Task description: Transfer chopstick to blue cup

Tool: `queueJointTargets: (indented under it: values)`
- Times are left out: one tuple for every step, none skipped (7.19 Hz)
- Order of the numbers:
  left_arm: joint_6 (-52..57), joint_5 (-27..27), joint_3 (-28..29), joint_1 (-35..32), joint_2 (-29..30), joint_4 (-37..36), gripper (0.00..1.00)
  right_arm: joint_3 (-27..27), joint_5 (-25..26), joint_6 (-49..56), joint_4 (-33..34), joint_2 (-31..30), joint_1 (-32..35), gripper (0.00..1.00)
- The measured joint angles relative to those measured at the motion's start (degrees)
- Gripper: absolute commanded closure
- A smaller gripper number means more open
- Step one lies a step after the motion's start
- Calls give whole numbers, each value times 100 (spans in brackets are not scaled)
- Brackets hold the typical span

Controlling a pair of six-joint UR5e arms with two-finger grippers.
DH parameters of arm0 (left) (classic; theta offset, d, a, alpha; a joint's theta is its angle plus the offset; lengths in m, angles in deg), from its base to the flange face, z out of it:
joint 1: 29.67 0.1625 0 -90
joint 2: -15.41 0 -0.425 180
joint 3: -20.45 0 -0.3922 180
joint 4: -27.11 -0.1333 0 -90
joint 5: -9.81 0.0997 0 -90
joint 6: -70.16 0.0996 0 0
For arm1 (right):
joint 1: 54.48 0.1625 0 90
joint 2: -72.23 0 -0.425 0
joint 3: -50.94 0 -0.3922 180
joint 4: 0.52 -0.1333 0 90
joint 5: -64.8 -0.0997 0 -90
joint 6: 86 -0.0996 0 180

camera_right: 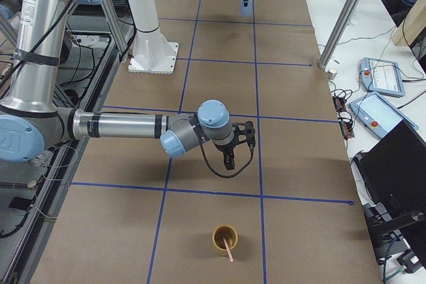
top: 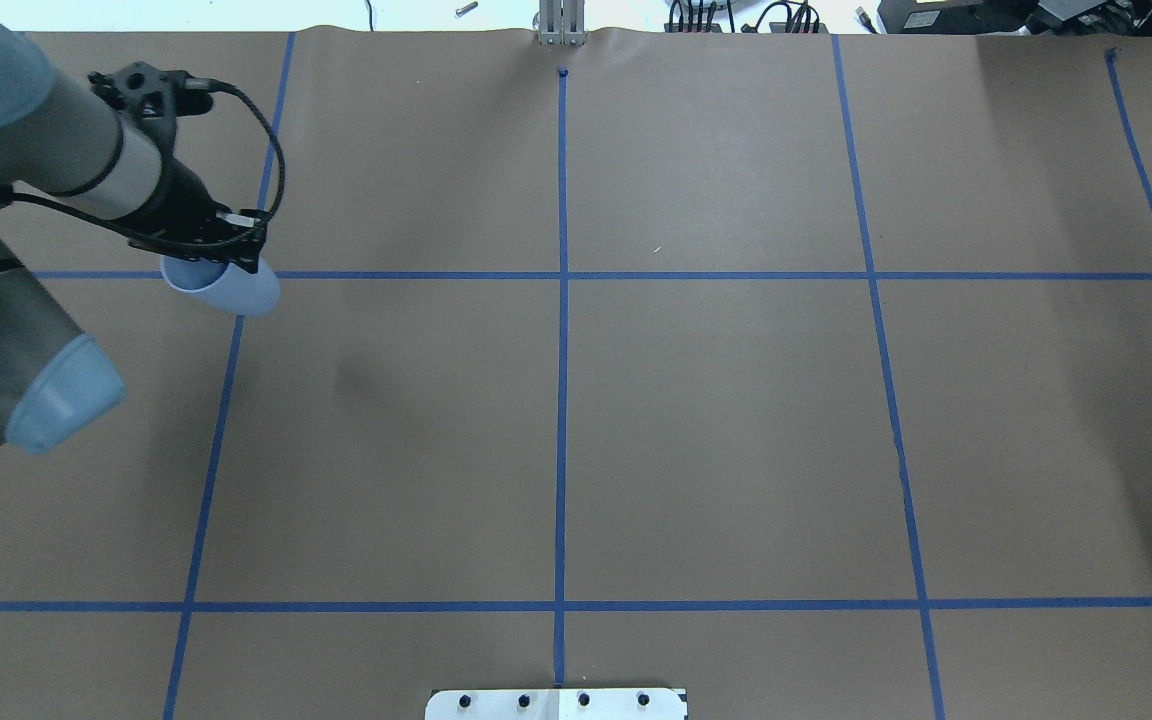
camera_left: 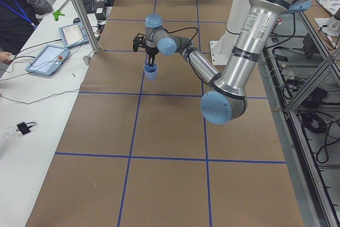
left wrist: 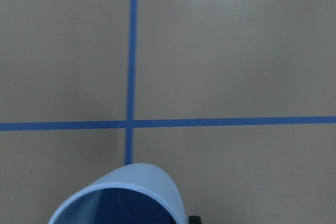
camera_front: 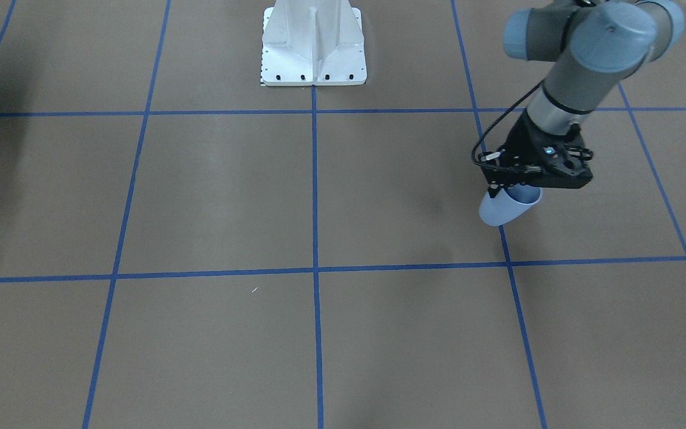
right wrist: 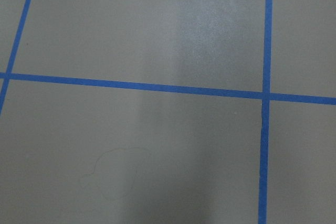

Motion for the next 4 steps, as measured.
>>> queueJointTargets:
  values:
    - [-380,130,93,282,444,-281,100,3,1,-4,-1,-1,0,0]
    - [-699,338,197,568,925,-641,100,0,2,-8,3,-2,0,0]
    - [-963,565,291,832,1356,-999,100,-4,4,-10,4,-2,0,0]
    - [-1216,696,374,1025,1641,-1206,100,-9,10,-11,5,-2,2,0]
